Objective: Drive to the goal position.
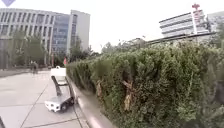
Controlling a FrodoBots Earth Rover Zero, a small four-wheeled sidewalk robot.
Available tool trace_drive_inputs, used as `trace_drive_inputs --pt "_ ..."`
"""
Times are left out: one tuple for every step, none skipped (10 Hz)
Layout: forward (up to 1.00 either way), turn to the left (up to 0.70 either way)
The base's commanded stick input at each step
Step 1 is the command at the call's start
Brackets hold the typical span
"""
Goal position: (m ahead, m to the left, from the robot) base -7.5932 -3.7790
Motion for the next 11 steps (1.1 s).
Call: trace_drive_inputs --pt "0.05 0.00" --pt "0.05 0.00" --pt "0.05 0.00" --pt "0.05 0.00" --pt "0.05 0.00" --pt "0.05 0.00" --pt "0.05 0.00" --pt "0.05 0.00" --pt "0.05 0.00" --pt "0.05 0.00" --pt "0.05 0.00"
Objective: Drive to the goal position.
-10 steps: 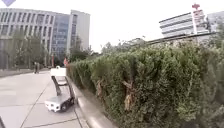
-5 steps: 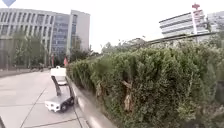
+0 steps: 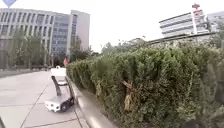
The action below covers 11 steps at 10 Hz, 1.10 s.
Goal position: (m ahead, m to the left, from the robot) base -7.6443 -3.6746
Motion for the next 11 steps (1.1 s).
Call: trace_drive_inputs --pt "0.05 0.00" --pt "0.05 0.00" --pt "0.05 0.00" --pt "0.05 0.00" --pt "0.05 0.00" --pt "0.05 0.00" --pt "0.05 0.00" --pt "0.05 0.00" --pt "0.05 0.00" --pt "0.05 0.00" --pt "0.05 0.00"
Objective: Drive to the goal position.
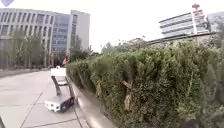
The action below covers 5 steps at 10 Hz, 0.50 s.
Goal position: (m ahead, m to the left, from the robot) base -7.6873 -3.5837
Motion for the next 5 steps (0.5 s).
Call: trace_drive_inputs --pt "0.05 0.00" --pt "0.05 0.00" --pt "0.05 0.00" --pt "0.05 0.00" --pt "0.05 0.00"
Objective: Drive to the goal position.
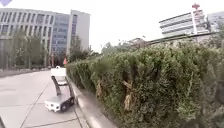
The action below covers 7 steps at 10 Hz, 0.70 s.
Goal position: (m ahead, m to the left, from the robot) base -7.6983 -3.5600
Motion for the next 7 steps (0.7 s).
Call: trace_drive_inputs --pt "0.05 0.00" --pt "0.05 0.00" --pt "0.05 0.00" --pt "0.05 0.00" --pt "0.05 0.00" --pt "0.05 0.00" --pt "0.05 0.00"
